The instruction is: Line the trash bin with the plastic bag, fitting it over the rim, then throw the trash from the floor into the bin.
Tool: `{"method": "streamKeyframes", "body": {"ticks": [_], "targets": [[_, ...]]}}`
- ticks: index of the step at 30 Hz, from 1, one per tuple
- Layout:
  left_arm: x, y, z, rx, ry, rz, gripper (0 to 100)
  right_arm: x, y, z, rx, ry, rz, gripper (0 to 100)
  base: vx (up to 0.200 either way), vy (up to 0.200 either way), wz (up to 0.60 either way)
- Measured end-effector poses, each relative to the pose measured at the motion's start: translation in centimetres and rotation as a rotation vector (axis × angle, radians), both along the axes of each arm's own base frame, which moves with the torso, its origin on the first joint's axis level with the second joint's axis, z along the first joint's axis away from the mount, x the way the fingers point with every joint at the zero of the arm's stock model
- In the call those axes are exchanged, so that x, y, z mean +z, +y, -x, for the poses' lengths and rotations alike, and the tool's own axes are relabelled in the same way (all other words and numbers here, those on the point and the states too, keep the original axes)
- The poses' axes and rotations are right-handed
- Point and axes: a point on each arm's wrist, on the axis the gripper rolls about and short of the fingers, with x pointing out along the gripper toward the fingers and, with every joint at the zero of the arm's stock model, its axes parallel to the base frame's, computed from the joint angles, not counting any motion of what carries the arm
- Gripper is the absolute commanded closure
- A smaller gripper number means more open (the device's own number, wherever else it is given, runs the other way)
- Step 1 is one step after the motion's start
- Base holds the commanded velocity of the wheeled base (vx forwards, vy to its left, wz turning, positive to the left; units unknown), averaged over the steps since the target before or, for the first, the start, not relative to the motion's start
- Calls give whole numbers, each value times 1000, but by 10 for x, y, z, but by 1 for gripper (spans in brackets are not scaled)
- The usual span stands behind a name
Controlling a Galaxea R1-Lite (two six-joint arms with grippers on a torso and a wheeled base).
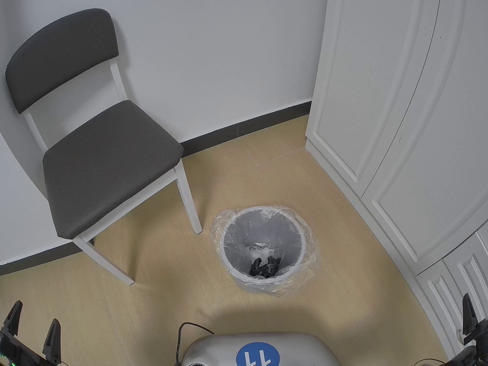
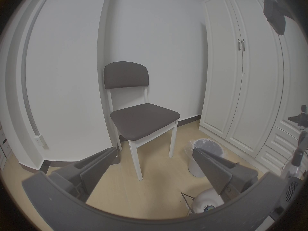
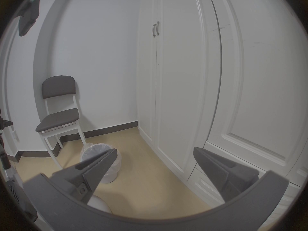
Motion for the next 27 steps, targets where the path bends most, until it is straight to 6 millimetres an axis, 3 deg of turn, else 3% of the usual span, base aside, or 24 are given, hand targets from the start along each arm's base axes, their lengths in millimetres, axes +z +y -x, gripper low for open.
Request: {"method": "streamKeyframes", "body": {"ticks": [16, 27], "targets": [[0, 0, 0, -1, 2, 0, 0, -1, 2, 0, 103, 14, 116, 0, 0, 0, 0], [0, 0, 0, -1, 2, 0, 0, -1, 0, 0, -15, 15, 68, 0, 0, 0, 0]]}}
